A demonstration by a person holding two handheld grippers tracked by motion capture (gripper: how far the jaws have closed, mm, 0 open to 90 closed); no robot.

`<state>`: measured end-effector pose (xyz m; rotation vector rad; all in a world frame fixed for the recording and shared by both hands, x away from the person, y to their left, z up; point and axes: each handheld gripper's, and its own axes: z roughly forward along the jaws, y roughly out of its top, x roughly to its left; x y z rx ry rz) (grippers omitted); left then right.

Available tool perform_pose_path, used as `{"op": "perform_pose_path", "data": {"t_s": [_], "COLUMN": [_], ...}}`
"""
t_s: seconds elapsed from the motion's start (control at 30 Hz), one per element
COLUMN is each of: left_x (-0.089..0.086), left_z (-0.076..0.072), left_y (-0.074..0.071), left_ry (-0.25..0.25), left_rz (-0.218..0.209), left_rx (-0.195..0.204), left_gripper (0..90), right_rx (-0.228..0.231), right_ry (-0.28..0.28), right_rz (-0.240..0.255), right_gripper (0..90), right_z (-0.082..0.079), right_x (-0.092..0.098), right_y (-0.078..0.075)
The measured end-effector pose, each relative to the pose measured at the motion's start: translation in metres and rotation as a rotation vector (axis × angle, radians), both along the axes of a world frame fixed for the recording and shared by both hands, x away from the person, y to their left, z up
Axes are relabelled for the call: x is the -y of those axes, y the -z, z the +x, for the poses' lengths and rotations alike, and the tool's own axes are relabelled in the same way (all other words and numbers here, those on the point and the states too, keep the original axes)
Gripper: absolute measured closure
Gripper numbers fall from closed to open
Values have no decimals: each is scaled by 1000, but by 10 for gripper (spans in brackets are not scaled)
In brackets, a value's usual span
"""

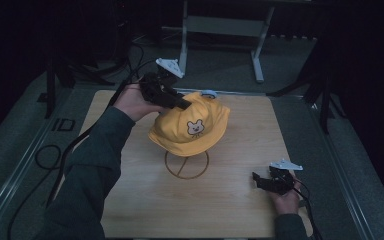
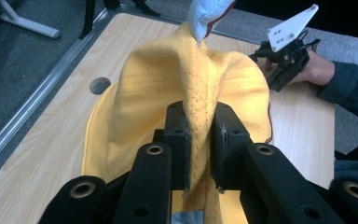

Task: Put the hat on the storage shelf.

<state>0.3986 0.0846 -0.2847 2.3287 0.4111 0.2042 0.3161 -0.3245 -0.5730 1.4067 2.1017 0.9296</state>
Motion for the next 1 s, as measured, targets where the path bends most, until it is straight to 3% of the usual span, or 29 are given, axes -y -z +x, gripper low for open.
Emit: {"op": "perform_pose_path", "data": {"t_s": [0.13, 0.4, 0.6, 0.7, 0.9, 1.0], "left_x": [3, 6, 4, 0, -8, -16], "left_z": [-1, -4, -4, -6, -9, -10], "left_y": [5, 11, 12, 10, 3, -1], "left_ry": [2, 20, 26, 3, -44, -80], "left_rz": [10, -10, -53, -91, -117, -152], "left_rx": [-1, -36, -43, -3, 43, 64], "left_gripper": [720, 625, 527, 449, 281, 234], "right_rx": [1, 0, 0, 0, 0, 0], "right_ry": [0, 1, 1, 1, 1, 1], "right_rz": [1, 1, 1, 1, 1, 1], "right_gripper": [224, 224, 224, 224, 224, 224], "right_z": [0, 0, 0, 0, 0, 0], "right_x": [0, 0, 0, 0, 0, 0], "right_y": [0, 0, 0, 0, 0, 0]}}
